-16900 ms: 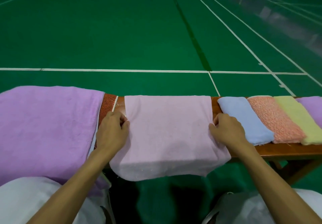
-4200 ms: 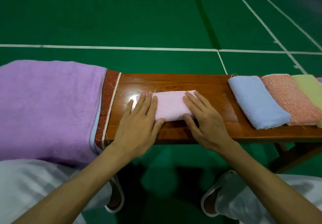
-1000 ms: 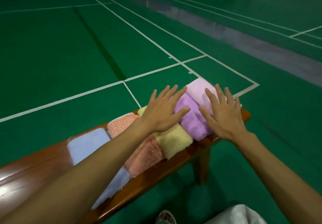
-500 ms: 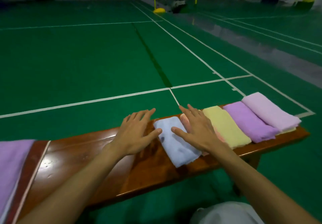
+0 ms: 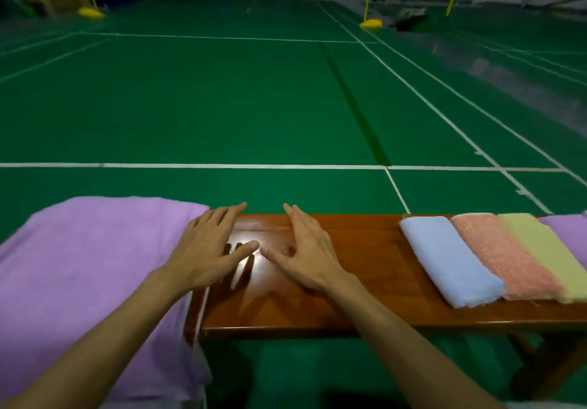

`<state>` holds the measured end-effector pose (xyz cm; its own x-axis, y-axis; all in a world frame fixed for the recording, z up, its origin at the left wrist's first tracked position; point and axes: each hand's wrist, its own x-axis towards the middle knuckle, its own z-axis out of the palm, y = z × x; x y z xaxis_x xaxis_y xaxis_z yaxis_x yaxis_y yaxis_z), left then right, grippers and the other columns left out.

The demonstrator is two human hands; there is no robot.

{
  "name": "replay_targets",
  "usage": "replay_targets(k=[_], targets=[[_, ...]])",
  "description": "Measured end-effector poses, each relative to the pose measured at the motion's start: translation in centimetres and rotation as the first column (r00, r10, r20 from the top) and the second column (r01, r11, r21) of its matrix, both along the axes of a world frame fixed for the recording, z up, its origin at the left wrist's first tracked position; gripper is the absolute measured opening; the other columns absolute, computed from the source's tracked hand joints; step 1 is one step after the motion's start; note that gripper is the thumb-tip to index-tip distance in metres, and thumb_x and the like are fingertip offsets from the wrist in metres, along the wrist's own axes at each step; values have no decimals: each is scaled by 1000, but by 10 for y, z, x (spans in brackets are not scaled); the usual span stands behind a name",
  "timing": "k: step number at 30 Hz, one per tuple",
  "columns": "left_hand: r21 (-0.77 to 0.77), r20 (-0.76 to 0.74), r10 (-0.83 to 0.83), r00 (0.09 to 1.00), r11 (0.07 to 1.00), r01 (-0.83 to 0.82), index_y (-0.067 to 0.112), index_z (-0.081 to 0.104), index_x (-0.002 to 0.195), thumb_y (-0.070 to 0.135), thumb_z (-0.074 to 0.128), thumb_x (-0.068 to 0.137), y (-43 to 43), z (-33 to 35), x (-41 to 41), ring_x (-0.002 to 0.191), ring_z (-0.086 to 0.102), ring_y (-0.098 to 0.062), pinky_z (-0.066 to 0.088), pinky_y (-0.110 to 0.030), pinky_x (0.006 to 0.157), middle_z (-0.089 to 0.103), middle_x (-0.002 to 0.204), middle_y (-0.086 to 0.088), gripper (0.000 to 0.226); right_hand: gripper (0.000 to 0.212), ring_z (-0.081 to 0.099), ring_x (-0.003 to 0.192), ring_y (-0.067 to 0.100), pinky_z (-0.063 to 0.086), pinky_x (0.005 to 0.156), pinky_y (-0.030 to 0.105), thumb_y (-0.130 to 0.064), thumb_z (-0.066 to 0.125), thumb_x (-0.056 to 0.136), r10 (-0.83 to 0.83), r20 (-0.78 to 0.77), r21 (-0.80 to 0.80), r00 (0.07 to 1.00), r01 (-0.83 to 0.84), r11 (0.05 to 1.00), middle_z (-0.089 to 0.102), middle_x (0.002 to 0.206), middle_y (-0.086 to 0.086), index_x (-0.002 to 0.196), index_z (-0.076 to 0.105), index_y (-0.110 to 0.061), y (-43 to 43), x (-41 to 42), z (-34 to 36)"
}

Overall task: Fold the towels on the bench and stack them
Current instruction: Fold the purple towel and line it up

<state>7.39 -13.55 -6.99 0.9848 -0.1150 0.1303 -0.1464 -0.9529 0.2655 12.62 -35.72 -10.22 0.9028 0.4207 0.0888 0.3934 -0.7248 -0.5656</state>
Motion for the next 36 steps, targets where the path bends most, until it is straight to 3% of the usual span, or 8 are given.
replay_targets(k=[7,12,16,20,22,26,31,36], targets=[[-52,26,258,966,965,-257,21,39,156,80,35,89,138,-17,-52,133,48,-29,39,-49,110,50,152,-4,89,87,27,150,24,25,123,43,-63,60,90,161,-20,74,987,-159,984,32,164,3,159,29,-21,151,-31,-14],[-79,89,442,893,896,-436,15,55,140,68,34,94,216,-37,-93,126,54,-37,44,-54,103,59,142,-9,74,56,51,119,33,44,101,45,-46,65,89,14,105,36,994,-17,999,59,127,9,133,58,-13,192,-44,-22],[-103,196,615,764,788,-608,10,63,123,47,40,97,249,-48,-113,110,56,-44,45,-55,95,63,125,-19,51,33,64,97,26,56,80,39,-39,71,91,-203,81,103,976,194,976,70,106,5,115,70,-17,191,-45,-21],[-180,266,761,592,642,-745,7,77,98,29,63,89,261,-41,-118,90,57,-46,47,-52,83,67,101,-25,28,10,62,90,18,59,73,39,-28,72,93,-205,170,57,964,198,979,66,98,0,95,78,-21,190,-49,-22],[-184,261,783,564,614,-767,6,79,90,16,71,89,262,-38,-116,89,56,-46,48,-52,81,68,97,-25,13,5,57,84,15,56,69,35,-23,71,93,-229,191,123,954,209,970,58,96,-3,92,74,-20,191,-51,-23],[-172,274,749,603,655,-736,4,75,90,12,67,93,256,-31,-108,95,52,-45,44,-54,85,65,102,-25,12,8,49,77,12,40,63,26,-19,63,99,-316,215,265,924,257,930,47,99,-5,91,61,-19,178,-49,-16],[-105,293,593,750,800,-591,10,68,87,9,59,93,212,-19,-92,93,51,-42,40,-54,82,63,98,-21,11,8,48,85,20,40,75,37,-16,48,104,-392,136,284,910,343,895,49,105,4,96,50,-16,119,-32,-8],[-182,226,430,874,900,-396,14,65,84,11,62,93,120,-18,-50,95,52,-40,40,-50,78,63,96,-15,11,10,57,95,31,47,83,46,-18,42,102,-565,-195,364,802,594,718,61,100,9,98,51,-19,15,-2,-13]])
